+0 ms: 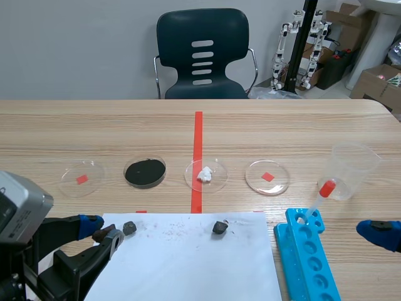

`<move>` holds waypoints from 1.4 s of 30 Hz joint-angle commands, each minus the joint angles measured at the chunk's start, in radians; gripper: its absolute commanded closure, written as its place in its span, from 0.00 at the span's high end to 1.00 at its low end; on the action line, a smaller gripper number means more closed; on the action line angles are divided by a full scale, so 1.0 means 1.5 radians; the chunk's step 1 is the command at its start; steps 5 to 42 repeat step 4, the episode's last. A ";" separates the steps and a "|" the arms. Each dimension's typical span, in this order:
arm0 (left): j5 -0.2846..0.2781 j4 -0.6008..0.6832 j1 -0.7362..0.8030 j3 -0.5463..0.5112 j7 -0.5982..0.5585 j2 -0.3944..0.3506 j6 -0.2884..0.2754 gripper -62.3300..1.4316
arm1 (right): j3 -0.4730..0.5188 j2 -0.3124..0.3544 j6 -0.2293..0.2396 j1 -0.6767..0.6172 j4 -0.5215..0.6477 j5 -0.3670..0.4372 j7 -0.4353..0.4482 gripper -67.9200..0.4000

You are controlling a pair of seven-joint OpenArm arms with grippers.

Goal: Rub the mineral on the streak plate

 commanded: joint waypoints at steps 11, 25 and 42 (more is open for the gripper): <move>-0.004 0.009 0.000 -0.003 -0.011 0.003 -0.002 0.21 | 0.001 0.000 0.001 0.001 0.006 0.010 0.010 1.00; -0.004 0.009 0.000 -0.003 -0.011 0.003 -0.002 0.21 | 0.001 0.000 0.001 0.001 0.006 0.010 0.010 1.00; -0.004 0.009 0.000 -0.003 -0.011 0.003 -0.002 0.21 | 0.001 0.000 0.001 0.001 0.006 0.010 0.010 1.00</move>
